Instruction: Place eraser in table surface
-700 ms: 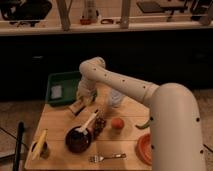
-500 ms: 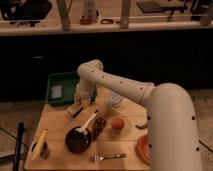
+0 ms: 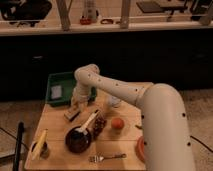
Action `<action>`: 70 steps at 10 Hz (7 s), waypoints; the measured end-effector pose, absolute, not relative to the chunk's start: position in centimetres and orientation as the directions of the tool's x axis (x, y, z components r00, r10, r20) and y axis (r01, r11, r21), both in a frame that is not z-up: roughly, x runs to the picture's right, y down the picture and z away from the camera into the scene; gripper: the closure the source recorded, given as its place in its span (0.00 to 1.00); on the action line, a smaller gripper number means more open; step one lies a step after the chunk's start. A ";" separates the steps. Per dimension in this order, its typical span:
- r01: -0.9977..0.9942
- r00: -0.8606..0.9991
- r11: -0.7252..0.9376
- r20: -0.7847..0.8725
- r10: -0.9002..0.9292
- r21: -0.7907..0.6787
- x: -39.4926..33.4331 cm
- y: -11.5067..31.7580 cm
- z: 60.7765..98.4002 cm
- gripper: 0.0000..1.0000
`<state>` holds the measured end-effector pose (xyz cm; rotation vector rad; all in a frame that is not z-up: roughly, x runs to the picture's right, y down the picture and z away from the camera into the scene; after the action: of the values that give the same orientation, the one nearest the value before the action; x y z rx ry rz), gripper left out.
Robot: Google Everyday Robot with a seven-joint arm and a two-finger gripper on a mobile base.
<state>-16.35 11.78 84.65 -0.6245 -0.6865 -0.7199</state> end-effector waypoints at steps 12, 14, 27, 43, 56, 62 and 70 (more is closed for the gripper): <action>0.773 0.542 0.552 0.776 -0.321 -0.312 -18.2 15.2 87.4 1.00; 0.770 0.544 0.551 0.781 -0.306 -0.321 -18.1 15.4 87.5 0.97; 0.753 0.552 0.572 0.786 -0.278 -0.326 -17.8 15.4 87.1 0.20; 0.759 0.548 0.577 0.775 -0.315 -0.301 -17.2 14.0 86.5 0.20; 0.761 0.540 0.579 0.779 -0.318 -0.292 -17.1 13.8 86.5 0.20; 0.761 0.540 0.579 0.779 -0.318 -0.292 -17.1 13.8 86.5 0.20; 0.761 0.540 0.579 0.779 -0.317 -0.292 -17.1 13.8 86.5 0.20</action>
<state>-17.13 13.81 86.52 -0.6804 -0.7413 -0.7030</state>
